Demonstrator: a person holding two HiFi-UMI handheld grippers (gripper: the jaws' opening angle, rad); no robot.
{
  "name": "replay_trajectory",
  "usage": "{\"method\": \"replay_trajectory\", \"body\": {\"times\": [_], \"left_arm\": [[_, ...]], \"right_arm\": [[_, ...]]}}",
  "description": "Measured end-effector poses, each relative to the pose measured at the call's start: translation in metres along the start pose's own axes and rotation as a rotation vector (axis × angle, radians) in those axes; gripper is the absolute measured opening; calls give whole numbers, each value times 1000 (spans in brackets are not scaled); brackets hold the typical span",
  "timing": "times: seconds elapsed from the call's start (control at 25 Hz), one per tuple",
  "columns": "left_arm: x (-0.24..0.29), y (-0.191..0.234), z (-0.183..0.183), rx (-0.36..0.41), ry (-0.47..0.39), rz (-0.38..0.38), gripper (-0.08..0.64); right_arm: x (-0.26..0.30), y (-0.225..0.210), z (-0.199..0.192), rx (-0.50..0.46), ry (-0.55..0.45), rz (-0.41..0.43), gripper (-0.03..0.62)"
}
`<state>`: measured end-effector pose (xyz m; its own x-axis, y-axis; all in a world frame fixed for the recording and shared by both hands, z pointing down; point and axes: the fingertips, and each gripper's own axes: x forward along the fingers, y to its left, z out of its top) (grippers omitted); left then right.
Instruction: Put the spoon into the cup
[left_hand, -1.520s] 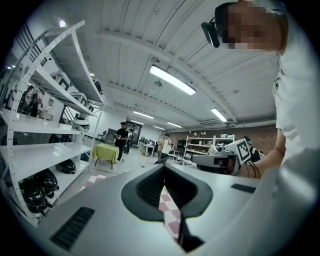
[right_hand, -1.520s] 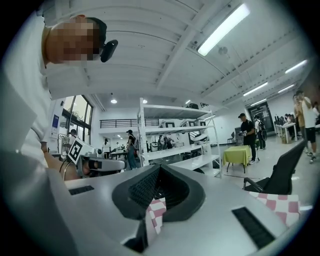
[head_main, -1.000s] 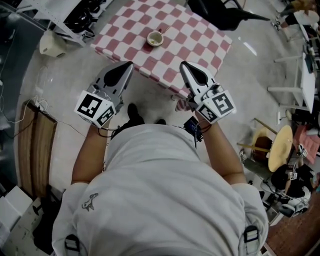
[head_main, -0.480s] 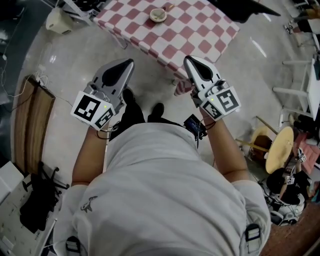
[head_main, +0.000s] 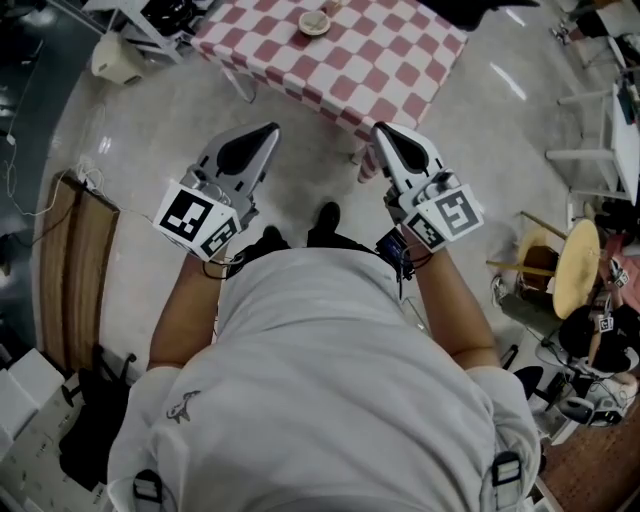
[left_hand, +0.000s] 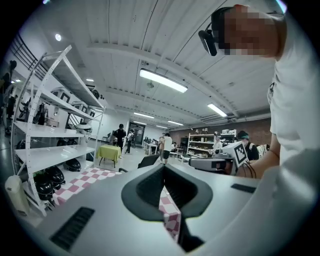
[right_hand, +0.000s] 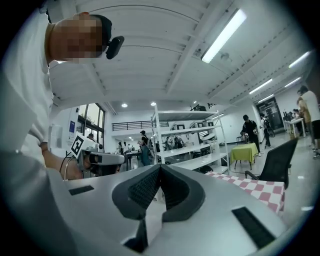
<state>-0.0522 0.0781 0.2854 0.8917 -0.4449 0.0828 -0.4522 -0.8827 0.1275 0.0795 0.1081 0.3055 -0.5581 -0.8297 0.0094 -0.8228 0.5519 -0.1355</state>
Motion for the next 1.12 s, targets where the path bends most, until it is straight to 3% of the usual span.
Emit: {"method": "replay_trajectory", "body": {"times": [0.24, 0.52, 1.12], "left_arm": [[-50, -24, 3, 15, 16, -92, 14], [-114, -34, 8, -30, -13, -172, 14], [-156, -29, 4, -35, -18, -191, 14]], "right_arm": [[-13, 56, 5, 13, -33, -76, 32], [-21, 116, -2, 4, -55, -154, 32], [-30, 155, -2, -11, -31, -200, 32]]}}
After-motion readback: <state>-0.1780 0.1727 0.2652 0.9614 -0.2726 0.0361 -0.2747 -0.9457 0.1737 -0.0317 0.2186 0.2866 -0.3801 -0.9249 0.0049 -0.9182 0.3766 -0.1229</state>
